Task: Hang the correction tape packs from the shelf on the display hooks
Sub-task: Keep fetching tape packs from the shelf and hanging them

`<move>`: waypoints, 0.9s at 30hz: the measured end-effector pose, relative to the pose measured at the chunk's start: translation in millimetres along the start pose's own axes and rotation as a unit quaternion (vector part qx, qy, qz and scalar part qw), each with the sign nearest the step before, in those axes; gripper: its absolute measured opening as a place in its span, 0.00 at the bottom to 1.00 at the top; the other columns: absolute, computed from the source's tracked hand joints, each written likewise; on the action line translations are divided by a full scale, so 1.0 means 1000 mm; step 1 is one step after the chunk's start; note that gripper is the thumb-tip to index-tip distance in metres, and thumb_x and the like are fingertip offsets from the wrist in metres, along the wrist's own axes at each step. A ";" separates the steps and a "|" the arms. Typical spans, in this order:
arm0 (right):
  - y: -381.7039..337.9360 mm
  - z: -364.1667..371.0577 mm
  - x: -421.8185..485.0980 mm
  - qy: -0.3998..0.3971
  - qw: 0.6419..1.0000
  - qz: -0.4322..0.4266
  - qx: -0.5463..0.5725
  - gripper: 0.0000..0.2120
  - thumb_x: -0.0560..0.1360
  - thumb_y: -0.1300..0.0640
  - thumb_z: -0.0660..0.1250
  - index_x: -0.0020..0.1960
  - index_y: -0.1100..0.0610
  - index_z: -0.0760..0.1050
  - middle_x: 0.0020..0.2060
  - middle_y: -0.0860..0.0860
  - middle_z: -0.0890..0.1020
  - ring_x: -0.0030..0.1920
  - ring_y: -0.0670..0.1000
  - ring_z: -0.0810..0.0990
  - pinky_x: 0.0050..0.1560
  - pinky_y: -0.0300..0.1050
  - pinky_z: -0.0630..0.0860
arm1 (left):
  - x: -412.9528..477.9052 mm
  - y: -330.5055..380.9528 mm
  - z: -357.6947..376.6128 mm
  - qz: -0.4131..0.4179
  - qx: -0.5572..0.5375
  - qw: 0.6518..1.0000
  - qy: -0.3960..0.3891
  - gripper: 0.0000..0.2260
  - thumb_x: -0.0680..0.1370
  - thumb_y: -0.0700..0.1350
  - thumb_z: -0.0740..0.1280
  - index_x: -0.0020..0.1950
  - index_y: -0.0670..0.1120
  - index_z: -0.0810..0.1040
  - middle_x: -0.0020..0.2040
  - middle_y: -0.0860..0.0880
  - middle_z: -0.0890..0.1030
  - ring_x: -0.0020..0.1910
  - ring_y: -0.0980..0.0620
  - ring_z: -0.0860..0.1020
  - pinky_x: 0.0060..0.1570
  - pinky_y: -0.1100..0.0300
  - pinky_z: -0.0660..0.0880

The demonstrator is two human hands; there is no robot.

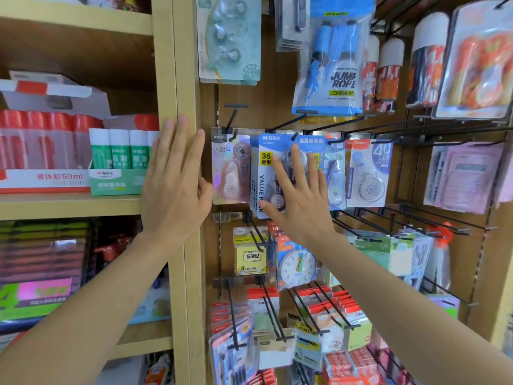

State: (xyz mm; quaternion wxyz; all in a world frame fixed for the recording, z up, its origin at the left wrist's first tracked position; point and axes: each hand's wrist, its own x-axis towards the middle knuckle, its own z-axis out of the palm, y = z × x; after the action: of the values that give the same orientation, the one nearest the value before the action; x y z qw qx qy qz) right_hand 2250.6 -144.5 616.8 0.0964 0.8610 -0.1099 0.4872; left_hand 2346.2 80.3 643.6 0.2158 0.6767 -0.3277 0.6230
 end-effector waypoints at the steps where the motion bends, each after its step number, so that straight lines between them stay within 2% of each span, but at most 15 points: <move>1: 0.002 0.003 0.000 0.001 1.000 -0.001 -0.002 0.39 0.77 0.30 0.54 0.81 0.45 0.45 0.81 0.51 0.40 0.80 0.61 0.40 0.76 0.67 0.51 | 0.000 0.000 0.000 0.002 0.000 1.000 0.000 0.32 0.77 0.39 0.66 0.80 0.41 0.61 0.82 0.41 0.54 0.82 0.43 0.50 0.80 0.44 0.54; 6: 0.011 0.004 0.002 -0.007 1.000 -0.021 -0.007 0.40 0.76 0.30 0.56 0.81 0.45 0.48 0.81 0.51 0.42 0.80 0.61 0.42 0.76 0.66 0.55 | 0.000 -0.002 0.000 0.006 0.000 1.000 -0.003 0.31 0.77 0.39 0.66 0.80 0.41 0.62 0.82 0.41 0.55 0.82 0.43 0.50 0.79 0.44 0.55; 10: 0.018 -0.012 0.004 -0.034 0.998 -0.046 0.031 0.39 0.75 0.31 0.60 0.80 0.44 0.53 0.81 0.49 0.45 0.80 0.62 0.46 0.74 0.66 0.60 | 0.001 0.000 -0.003 0.002 -0.024 1.000 -0.007 0.31 0.76 0.38 0.67 0.79 0.40 0.65 0.82 0.41 0.56 0.82 0.43 0.51 0.79 0.43 0.56; 14: 0.038 -0.043 0.006 -0.091 0.985 -0.076 0.127 0.35 0.78 0.39 0.64 0.80 0.42 0.53 0.81 0.41 0.45 0.80 0.53 0.48 0.70 0.60 0.68 | 0.002 0.002 -0.008 -0.009 -0.053 0.998 -0.024 0.29 0.74 0.39 0.69 0.76 0.42 0.69 0.82 0.43 0.57 0.82 0.44 0.51 0.80 0.45 0.53; 15: 0.045 -0.050 0.006 -0.106 0.981 -0.080 0.140 0.35 0.78 0.40 0.64 0.80 0.41 0.51 0.80 0.39 0.45 0.80 0.52 0.49 0.70 0.58 0.67 | 0.002 0.004 -0.010 -0.016 -0.066 0.997 -0.020 0.28 0.75 0.40 0.68 0.75 0.43 0.70 0.82 0.43 0.58 0.82 0.44 0.52 0.80 0.46 0.51; 17: 0.058 -0.060 0.006 -0.127 0.978 -0.084 0.144 0.36 0.79 0.41 0.65 0.80 0.39 0.50 0.80 0.39 0.46 0.80 0.51 0.53 0.72 0.58 0.65 | 0.005 0.012 -0.014 -0.008 -0.116 0.993 0.012 0.23 0.76 0.44 0.65 0.71 0.43 0.75 0.77 0.44 0.69 0.79 0.44 0.61 0.79 0.47 0.54; 19: 0.070 -0.069 0.007 -0.130 0.979 -0.082 0.131 0.35 0.79 0.41 0.65 0.80 0.40 0.52 0.81 0.42 0.50 0.79 0.54 0.57 0.74 0.57 0.63 | 0.011 0.026 -0.019 0.029 -0.193 0.980 0.025 0.20 0.76 0.45 0.63 0.67 0.44 0.79 0.67 0.45 0.79 0.71 0.46 0.73 0.73 0.49 0.65; 21: 0.082 -0.079 0.010 -0.127 0.983 -0.065 0.119 0.33 0.78 0.42 0.65 0.80 0.45 0.57 0.80 0.46 0.55 0.78 0.55 0.60 0.74 0.55 0.63 | 0.020 0.042 -0.026 0.056 -0.242 0.968 -0.022 0.19 0.75 0.45 0.63 0.64 0.46 0.81 0.61 0.48 0.83 0.63 0.49 0.78 0.63 0.53 0.73; 23: 0.090 -0.090 0.015 -0.122 0.984 -0.036 0.123 0.31 0.78 0.45 0.67 0.78 0.49 0.61 0.78 0.48 0.62 0.76 0.54 0.63 0.73 0.51 0.62 | 0.031 0.056 -0.029 0.046 -0.252 0.962 -0.097 0.18 0.74 0.49 0.62 0.62 0.50 0.82 0.58 0.51 0.84 0.58 0.49 0.79 0.56 0.56 0.72; 25: 0.096 -0.100 0.018 -0.116 0.983 0.004 0.143 0.30 0.78 0.47 0.68 0.77 0.50 0.64 0.75 0.49 0.69 0.73 0.52 0.68 0.67 0.44 0.65 | 0.043 0.067 -0.027 0.019 -0.243 0.955 -0.172 0.18 0.74 0.53 0.63 0.62 0.55 0.81 0.59 0.56 0.83 0.59 0.51 0.78 0.53 0.57 0.72; 27: 0.100 -0.107 0.022 -0.109 0.982 0.040 0.151 0.27 0.78 0.48 0.68 0.75 0.49 0.66 0.71 0.48 0.73 0.68 0.52 0.73 0.61 0.42 0.68 | 0.055 0.076 -0.022 0.017 -0.220 0.951 -0.218 0.16 0.76 0.56 0.64 0.63 0.58 0.79 0.59 0.59 0.82 0.57 0.53 0.78 0.52 0.54 0.75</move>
State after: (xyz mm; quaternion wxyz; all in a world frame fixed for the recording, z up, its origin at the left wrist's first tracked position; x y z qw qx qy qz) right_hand 2145.7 -213.4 695.7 -0.0671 0.9086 -0.0795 0.4046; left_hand 2277.2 33.9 691.8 0.2723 0.7261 -0.5071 0.3763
